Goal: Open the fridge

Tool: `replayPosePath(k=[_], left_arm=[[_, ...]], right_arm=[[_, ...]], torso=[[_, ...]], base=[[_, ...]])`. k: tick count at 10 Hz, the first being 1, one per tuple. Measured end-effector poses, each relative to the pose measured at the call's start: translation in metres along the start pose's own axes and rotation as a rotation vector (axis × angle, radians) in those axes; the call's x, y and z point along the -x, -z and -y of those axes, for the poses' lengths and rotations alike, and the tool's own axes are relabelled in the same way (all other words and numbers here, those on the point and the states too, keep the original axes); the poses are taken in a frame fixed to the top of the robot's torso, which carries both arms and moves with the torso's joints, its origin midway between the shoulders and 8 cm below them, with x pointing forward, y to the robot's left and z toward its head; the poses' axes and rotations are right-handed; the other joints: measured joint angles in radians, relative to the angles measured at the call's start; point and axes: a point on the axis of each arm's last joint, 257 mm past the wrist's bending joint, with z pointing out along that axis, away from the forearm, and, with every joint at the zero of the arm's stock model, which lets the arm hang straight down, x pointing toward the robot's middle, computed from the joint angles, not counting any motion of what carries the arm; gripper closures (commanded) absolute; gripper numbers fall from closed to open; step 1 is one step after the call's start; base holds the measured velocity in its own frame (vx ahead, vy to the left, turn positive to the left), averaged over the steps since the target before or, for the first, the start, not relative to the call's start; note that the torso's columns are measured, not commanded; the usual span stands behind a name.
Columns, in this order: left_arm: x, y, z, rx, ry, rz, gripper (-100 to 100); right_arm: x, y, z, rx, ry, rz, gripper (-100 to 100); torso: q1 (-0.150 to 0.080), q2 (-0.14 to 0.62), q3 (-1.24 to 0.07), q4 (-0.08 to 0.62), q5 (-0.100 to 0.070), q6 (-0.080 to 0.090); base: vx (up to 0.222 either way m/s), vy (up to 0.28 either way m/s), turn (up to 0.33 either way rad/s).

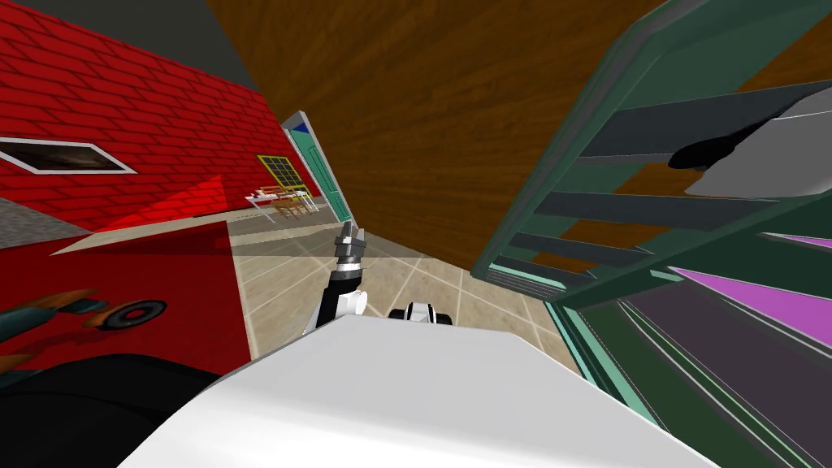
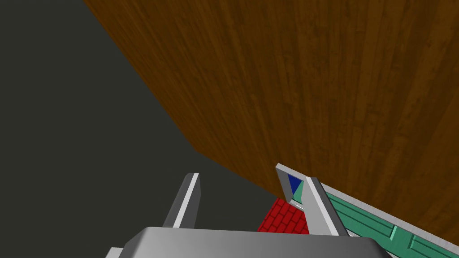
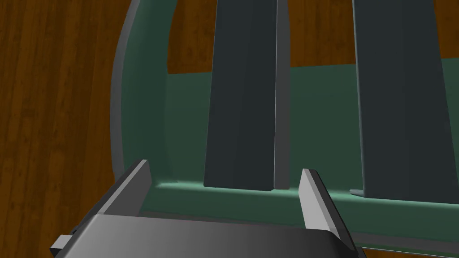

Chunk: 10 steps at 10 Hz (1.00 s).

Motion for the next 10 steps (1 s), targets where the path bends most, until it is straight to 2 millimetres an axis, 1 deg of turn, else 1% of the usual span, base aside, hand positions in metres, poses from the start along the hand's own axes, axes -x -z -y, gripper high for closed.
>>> replayPosePath(k=[2, 3, 4, 5, 6, 7, 8, 9, 10], left_arm=[[0.000, 0.000, 0.000, 0.000, 0.000, 0.000, 0], [0.000, 0.000, 0.000, 0.000, 0.000, 0.000, 0], [0.000, 0.000, 0.000, 0.000, 0.000, 0.000, 0], [0.000, 0.000, 0.000, 0.000, 0.000, 0.000, 0], [0.000, 0.000, 0.000, 0.000, 0.000, 0.000, 0], [0.000, 0.000, 0.000, 0.000, 0.000, 0.000, 0], [0.000, 0.000, 0.000, 0.000, 0.000, 0.000, 0], [0.000, 0.000, 0.000, 0.000, 0.000, 0.000, 0], [0.000, 0.000, 0.000, 0.000, 0.000, 0.000, 0]], right_arm=[[-0.021, -0.013, -0.003, -0.005, 0.013, -0.013, -100], [-0.022, -0.017, -0.001, -0.007, 0.010, -0.007, -100], [-0.028, -0.018, 0.008, -0.028, -0.008, -0.004, -100], [-0.036, -0.024, 0.008, -0.045, 0.024, -0.008, -100], [-0.046, -0.030, 0.006, -0.049, 0.029, -0.015, -100], [-0.053, -0.035, 0.007, -0.051, 0.017, -0.018, -100], [-0.058, -0.040, 0.011, -0.056, 0.000, -0.018, -100], [-0.064, -0.043, 0.017, -0.060, -0.012, -0.016, -100], [-0.075, -0.048, 0.025, -0.076, -0.021, -0.019, -100]], torso=[[-0.002, 0.001, 0.001, 0.000, -0.001, -0.001], [0.000, 0.000, 0.000, 0.000, 0.000, -0.001], [0.006, -0.002, -0.001, -0.001, 0.002, -0.002], [0.006, -0.003, -0.002, -0.001, 0.002, -0.001], [0.001, -0.001, -0.001, 0.000, 0.001, 0.000], [-0.002, 0.001, 0.001, 0.000, -0.001, -0.001], [-0.002, 0.001, 0.001, 0.000, -0.001, -0.001], [-0.001, 0.001, 0.001, 0.000, -0.001, 0.000], [0.005, -0.001, -0.001, -0.001, 0.001, -0.002]], base=[[-0.005, -0.005, 0.000], [0.017, 0.071, 0.275], [0.034, 0.091, 0.122], [0.019, 0.051, -0.029], [0.004, 0.019, -0.023], [0.000, 0.000, 0.000], [-0.004, -0.009, 0.004], [0.014, 0.073, 0.244], [0.034, 0.093, 0.134]])
